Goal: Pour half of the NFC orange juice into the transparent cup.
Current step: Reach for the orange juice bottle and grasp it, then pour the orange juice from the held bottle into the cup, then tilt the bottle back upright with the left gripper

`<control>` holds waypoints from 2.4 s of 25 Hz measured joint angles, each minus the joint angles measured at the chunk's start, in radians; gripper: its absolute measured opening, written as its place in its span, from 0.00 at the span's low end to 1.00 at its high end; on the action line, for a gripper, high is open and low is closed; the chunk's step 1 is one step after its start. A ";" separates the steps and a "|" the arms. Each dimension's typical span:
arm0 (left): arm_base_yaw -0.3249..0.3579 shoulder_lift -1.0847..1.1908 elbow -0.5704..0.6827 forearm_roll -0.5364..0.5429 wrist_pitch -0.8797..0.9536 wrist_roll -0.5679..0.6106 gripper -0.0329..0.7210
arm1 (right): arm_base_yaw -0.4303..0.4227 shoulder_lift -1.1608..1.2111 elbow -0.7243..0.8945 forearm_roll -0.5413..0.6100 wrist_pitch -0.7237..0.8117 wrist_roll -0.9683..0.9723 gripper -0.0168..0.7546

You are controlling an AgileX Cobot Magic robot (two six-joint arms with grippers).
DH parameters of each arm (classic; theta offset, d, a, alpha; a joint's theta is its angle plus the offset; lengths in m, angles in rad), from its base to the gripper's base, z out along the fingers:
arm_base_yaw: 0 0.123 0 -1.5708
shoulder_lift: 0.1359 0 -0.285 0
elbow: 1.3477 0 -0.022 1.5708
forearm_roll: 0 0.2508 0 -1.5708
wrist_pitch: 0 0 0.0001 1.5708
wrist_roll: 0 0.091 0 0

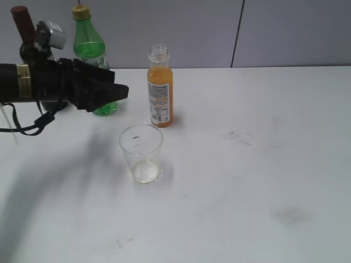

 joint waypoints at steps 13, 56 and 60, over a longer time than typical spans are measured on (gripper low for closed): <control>-0.087 0.221 -0.211 0.000 0.082 -0.001 0.83 | 0.000 0.000 0.000 0.000 -0.001 0.000 0.76; -0.237 0.350 -0.351 -0.122 0.202 -0.054 0.68 | 0.000 0.000 0.000 0.000 -0.001 0.001 0.76; -0.237 0.277 -0.350 -0.061 0.231 -0.081 0.68 | 0.000 0.000 0.000 0.000 -0.001 0.001 0.76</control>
